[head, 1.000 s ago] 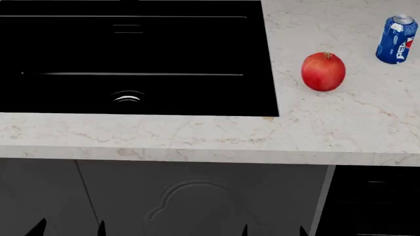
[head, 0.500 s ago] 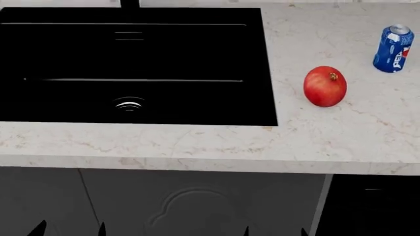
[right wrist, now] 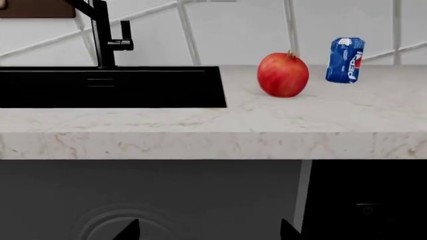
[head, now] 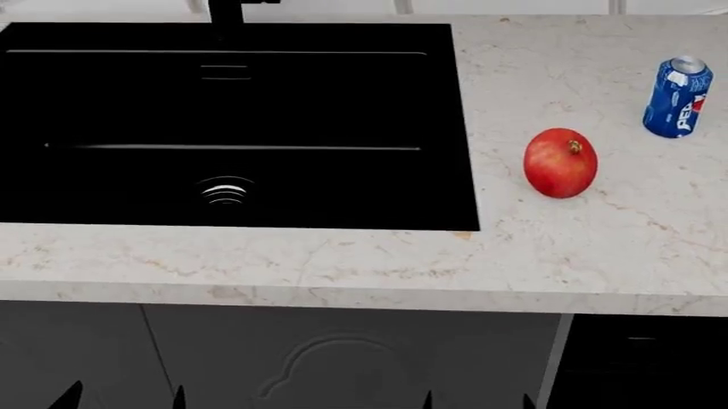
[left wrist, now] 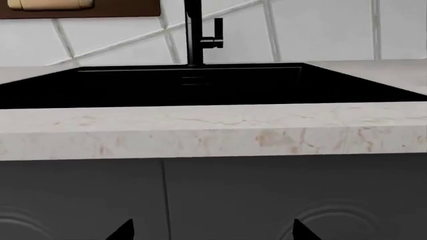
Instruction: Turn the sink spout to the right.
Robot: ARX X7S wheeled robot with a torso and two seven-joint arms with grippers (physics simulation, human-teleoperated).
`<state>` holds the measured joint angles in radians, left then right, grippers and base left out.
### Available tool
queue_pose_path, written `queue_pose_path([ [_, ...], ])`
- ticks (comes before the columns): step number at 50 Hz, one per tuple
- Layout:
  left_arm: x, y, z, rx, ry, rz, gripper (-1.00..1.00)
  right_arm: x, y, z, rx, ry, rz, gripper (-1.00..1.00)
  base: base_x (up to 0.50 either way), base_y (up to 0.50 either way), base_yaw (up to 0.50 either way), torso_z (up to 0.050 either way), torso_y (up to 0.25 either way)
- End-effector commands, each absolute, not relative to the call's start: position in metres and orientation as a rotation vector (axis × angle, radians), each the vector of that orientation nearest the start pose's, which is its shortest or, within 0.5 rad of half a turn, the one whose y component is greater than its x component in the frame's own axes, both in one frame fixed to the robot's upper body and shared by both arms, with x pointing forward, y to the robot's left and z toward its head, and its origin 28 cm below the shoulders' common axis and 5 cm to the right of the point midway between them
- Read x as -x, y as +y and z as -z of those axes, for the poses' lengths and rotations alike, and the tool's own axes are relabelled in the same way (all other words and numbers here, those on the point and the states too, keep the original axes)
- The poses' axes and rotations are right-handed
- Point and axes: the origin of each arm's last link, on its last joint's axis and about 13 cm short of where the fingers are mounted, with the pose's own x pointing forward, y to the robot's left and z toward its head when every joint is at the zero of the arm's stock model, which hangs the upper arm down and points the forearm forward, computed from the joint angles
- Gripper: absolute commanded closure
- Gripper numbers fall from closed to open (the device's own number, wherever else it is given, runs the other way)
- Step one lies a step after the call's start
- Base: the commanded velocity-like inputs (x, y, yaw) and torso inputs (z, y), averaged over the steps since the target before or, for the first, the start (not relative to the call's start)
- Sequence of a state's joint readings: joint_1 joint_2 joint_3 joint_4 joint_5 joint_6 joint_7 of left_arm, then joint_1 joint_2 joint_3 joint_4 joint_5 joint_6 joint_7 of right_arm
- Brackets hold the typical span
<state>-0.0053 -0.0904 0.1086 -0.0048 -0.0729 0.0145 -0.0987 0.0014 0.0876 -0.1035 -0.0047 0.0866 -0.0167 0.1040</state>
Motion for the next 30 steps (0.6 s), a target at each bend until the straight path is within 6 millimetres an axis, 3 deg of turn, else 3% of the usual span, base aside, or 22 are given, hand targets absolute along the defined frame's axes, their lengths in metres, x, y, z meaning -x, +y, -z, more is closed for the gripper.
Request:
queue_pose_path([
  [1,-0.210,0.206,-0.013,-0.021,0.004,-0.012,-1.00,-0.209,-0.097,-0.017,0.002,-0.029,0.013,-1.00,0.00,0.00,0.00,0.050,0.000],
  [15,-0.213,0.208,-0.042,-0.048,-0.087,-0.010,-1.00,-0.206,-0.100,-0.063,0.023,-0.107,0.005,-1.00,0.00,0.00,0.00,0.000,0.000],
  [30,-0.225,0.212,-0.101,-0.042,-0.222,-0.035,-1.00,-0.212,-0.110,-0.103,0.043,-0.202,0.035,-1.00,0.00,0.00,0.00,0.000,0.000],
])
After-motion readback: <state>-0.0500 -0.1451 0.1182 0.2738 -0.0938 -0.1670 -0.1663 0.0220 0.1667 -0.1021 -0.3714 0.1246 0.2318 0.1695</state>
